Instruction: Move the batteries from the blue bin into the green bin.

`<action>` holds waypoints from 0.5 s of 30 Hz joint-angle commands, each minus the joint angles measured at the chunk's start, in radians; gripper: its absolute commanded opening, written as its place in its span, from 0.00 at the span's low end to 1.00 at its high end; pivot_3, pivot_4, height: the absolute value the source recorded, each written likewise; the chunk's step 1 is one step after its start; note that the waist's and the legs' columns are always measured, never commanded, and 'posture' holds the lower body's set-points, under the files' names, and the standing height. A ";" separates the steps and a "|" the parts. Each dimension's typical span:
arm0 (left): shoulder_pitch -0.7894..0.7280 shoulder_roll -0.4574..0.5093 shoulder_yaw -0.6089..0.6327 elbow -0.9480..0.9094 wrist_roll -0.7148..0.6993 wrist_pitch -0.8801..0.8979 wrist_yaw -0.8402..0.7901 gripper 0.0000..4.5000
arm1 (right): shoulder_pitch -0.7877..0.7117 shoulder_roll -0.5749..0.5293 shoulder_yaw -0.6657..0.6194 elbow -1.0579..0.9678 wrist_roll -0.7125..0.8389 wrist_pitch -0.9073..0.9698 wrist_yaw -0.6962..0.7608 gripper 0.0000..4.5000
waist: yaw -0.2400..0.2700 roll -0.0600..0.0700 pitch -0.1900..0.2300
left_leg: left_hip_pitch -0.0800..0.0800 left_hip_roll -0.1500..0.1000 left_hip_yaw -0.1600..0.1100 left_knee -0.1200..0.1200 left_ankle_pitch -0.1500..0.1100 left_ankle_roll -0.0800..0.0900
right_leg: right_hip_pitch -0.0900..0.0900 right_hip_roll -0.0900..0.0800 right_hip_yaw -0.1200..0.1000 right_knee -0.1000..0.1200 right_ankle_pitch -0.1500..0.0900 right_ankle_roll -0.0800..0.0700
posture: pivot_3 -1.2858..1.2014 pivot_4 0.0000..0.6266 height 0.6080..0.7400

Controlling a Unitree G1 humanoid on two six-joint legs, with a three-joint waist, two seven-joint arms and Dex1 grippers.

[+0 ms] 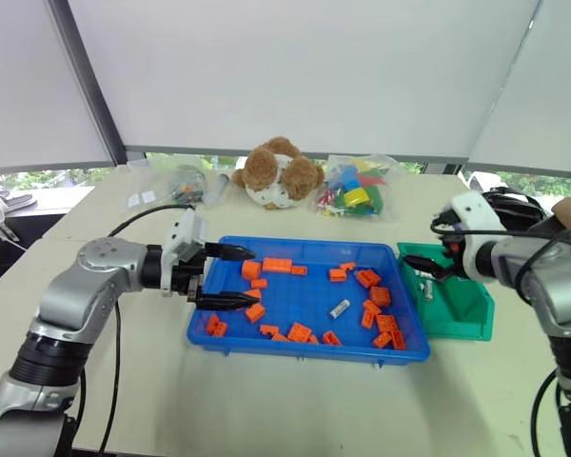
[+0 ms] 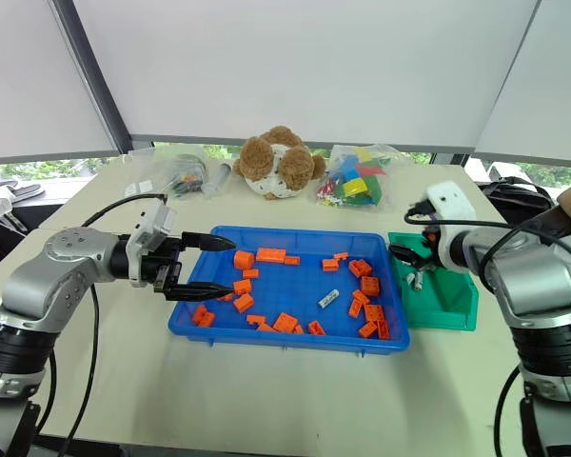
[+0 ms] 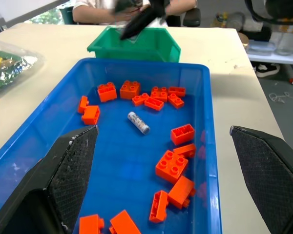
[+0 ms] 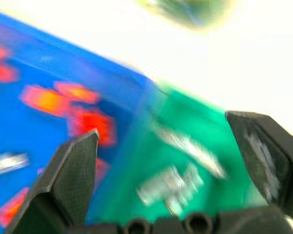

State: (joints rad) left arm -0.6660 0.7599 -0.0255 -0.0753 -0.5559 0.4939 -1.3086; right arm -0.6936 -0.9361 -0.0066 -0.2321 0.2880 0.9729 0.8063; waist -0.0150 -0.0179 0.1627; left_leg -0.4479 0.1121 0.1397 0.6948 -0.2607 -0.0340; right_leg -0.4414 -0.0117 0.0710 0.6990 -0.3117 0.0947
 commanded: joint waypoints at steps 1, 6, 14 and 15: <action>-0.032 -0.003 0.002 0.006 0.003 -0.008 -0.009 1.00 | -0.030 -0.036 0.130 0.063 -0.038 -0.297 0.231 1.00 | 0.000 0.000 0.000 | 0.000 0.000 0.000 0.000 0.000 0.000 | 0.001 0.000 0.000 0.000 0.000 0.000 | 0.52 0.24 0.72; -0.037 -0.004 0.004 0.008 0.007 -0.008 -0.009 1.00 | -0.169 0.041 0.313 0.344 -0.142 -0.560 0.436 1.00 | 0.001 0.000 0.000 | 0.000 0.000 0.000 0.002 0.000 0.000 | 0.001 0.000 0.000 0.000 0.000 0.000 | 0.52 0.24 0.72; 0.001 0.009 0.030 -0.052 -0.011 0.024 0.024 1.00 | -0.313 0.214 0.465 0.795 -0.298 -0.868 0.632 1.00 | 0.002 0.000 0.000 | 0.001 0.000 0.001 0.002 0.002 -0.004 | 0.001 0.000 0.000 0.000 0.000 0.000 | 0.52 0.24 0.72; 0.005 0.010 0.035 -0.060 -0.014 0.029 0.031 1.00 | -0.327 0.232 0.472 0.839 -0.316 -0.899 0.640 1.00 | 0.002 0.000 0.000 | 0.001 0.000 0.001 0.002 0.002 -0.004 | 0.001 0.000 0.000 0.000 0.000 0.000 | 0.52 0.24 0.72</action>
State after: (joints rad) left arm -0.6599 0.7607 -0.0202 -0.0977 -0.5552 0.5193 -1.2891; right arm -0.9704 -0.7071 0.4718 0.5617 -0.0009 0.1335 1.4241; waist -0.0127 -0.0177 0.1629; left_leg -0.4472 0.1122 0.1403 0.6968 -0.2582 -0.0382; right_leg -0.4402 -0.0121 0.0709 0.6993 -0.3117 0.0947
